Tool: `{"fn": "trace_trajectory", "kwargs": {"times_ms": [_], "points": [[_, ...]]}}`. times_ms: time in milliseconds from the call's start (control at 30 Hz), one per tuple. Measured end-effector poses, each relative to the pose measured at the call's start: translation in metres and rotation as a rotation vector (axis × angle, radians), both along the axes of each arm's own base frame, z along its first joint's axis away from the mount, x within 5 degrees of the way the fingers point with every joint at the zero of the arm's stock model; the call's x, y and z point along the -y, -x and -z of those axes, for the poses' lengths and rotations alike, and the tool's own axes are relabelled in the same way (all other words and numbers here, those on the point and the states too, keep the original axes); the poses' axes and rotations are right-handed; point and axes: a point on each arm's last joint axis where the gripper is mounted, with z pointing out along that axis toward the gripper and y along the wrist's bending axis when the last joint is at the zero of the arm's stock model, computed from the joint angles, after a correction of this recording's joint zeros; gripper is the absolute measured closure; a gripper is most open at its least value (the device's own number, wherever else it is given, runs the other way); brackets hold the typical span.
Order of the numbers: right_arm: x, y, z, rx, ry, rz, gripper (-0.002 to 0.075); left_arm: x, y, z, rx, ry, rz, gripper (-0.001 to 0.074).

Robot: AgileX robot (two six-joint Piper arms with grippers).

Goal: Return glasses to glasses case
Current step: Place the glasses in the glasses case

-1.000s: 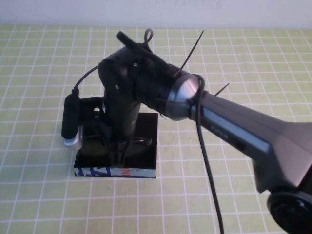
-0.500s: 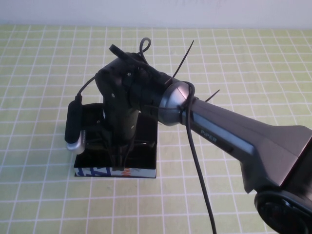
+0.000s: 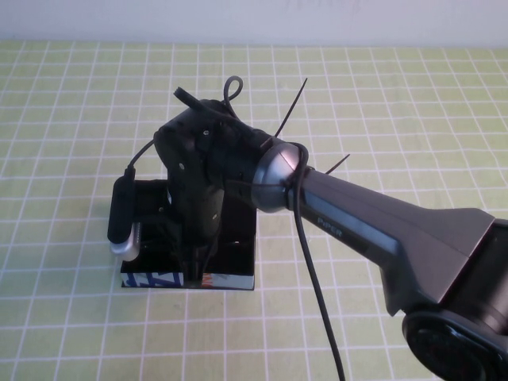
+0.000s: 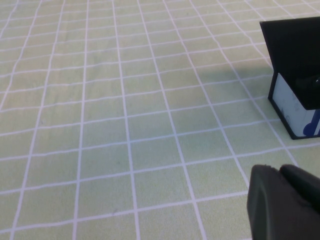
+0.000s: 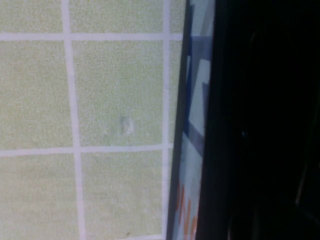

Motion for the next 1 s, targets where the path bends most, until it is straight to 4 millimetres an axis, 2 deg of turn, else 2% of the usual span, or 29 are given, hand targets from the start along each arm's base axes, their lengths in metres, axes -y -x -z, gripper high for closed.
{"fn": "trace_trajectory", "kwargs": {"times_ms": [233, 333, 533, 700, 800, 1000], "points": [[-0.001, 0.001, 0.000, -0.013, -0.011, 0.001, 0.0667, 0.000, 0.000, 0.000, 0.000, 0.000, 0.000, 0.0737], [-0.001, 0.001, 0.001, -0.018, -0.012, 0.002, 0.0640, 0.000, 0.000, 0.000, 0.000, 0.000, 0.000, 0.0737], [-0.002, 0.001, 0.005, -0.026, -0.008, 0.003, 0.0543, 0.000, 0.000, 0.000, 0.000, 0.000, 0.000, 0.0737], [0.001, -0.002, 0.005, -0.001, 0.014, 0.062, 0.0414, 0.000, 0.000, 0.000, 0.000, 0.000, 0.000, 0.0737], [0.002, -0.003, 0.001, 0.013, 0.014, 0.073, 0.0366, 0.000, 0.000, 0.000, 0.000, 0.000, 0.000, 0.0737], [0.007, -0.001, -0.026, 0.059, -0.019, 0.087, 0.0347, 0.000, 0.000, 0.000, 0.000, 0.000, 0.000, 0.0737]]}}
